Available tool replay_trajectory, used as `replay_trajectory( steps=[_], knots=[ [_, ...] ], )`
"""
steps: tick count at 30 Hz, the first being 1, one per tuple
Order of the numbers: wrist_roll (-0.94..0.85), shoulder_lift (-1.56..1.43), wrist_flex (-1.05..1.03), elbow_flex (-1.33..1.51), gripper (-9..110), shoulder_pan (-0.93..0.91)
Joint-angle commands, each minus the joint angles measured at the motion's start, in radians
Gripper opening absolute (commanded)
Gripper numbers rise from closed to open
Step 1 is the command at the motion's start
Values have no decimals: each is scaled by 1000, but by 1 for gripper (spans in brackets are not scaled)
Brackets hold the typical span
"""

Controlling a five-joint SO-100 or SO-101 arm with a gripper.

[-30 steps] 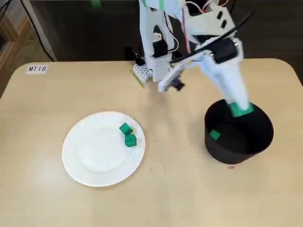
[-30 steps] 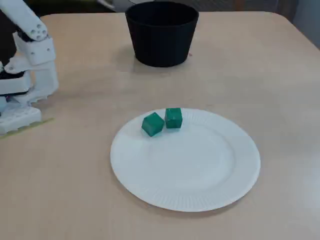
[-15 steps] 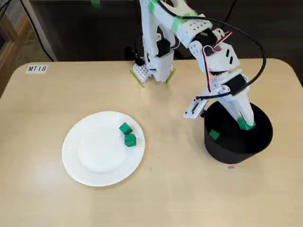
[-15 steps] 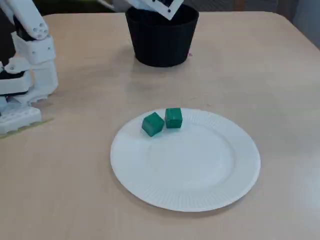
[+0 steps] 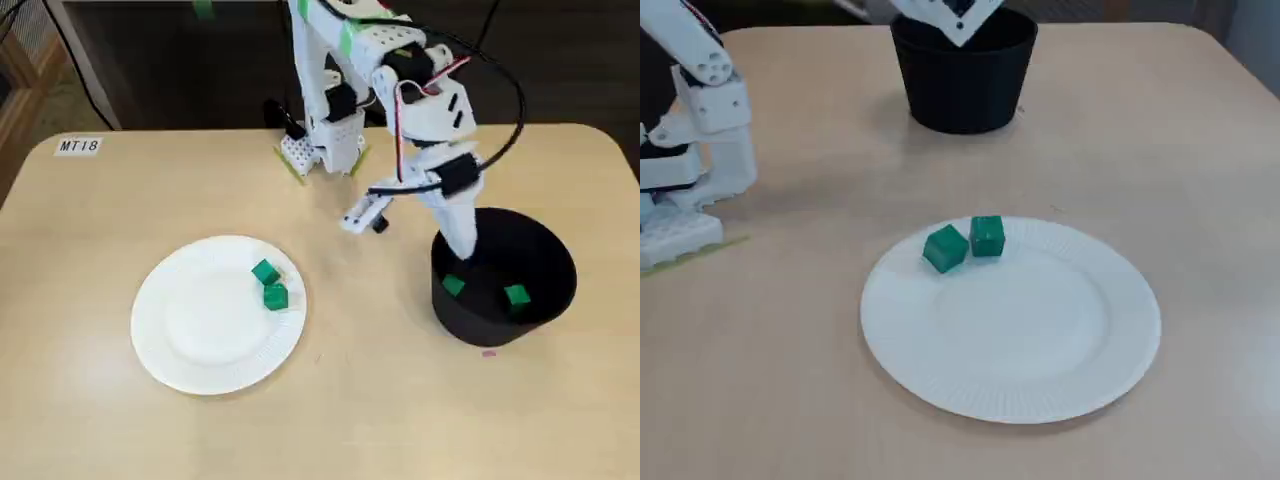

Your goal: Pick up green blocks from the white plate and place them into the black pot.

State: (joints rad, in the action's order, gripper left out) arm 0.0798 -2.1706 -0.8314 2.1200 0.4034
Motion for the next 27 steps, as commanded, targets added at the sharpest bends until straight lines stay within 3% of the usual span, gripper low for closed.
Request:
replay_trajectory(
  steps=[1,11,17,21,27],
  knots=[
    [-28,-71,-109,-17,-2,-118],
    [-341,109,-195,-5,-2,-491],
    [-394,189,-181,-17,-2,-609],
    [-433,201,-183,-26,23,-611],
    [-446,238,-192,-57,29,-624]
  ],
)
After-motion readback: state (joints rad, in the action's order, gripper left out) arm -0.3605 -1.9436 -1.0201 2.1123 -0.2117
